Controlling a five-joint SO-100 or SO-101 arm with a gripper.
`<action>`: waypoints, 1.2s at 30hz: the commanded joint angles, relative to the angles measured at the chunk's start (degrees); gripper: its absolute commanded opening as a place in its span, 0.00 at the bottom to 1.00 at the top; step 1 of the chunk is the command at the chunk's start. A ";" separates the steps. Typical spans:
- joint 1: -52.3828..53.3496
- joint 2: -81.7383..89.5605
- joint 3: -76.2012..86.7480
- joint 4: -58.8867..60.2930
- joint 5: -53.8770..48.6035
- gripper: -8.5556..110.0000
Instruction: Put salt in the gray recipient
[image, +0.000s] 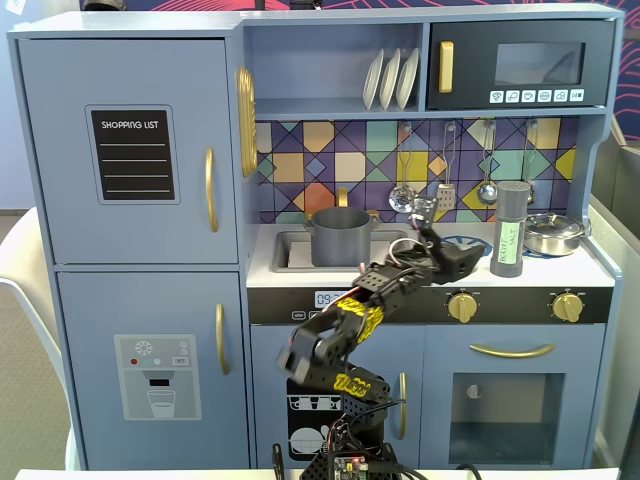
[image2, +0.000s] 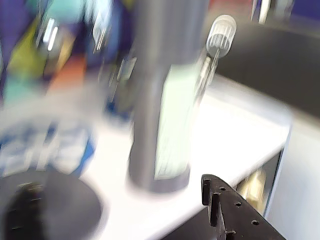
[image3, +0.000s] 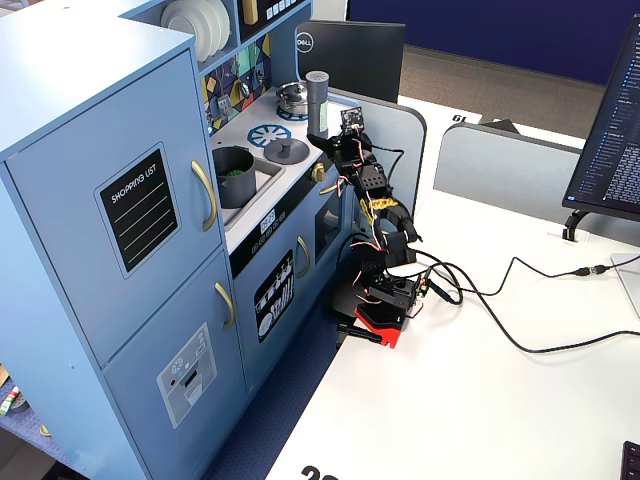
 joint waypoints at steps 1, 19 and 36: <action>1.41 -8.17 -7.12 -9.93 1.58 0.57; 0.09 -38.50 -32.08 -14.15 0.79 0.54; -1.67 -55.72 -52.12 -14.15 -2.29 0.14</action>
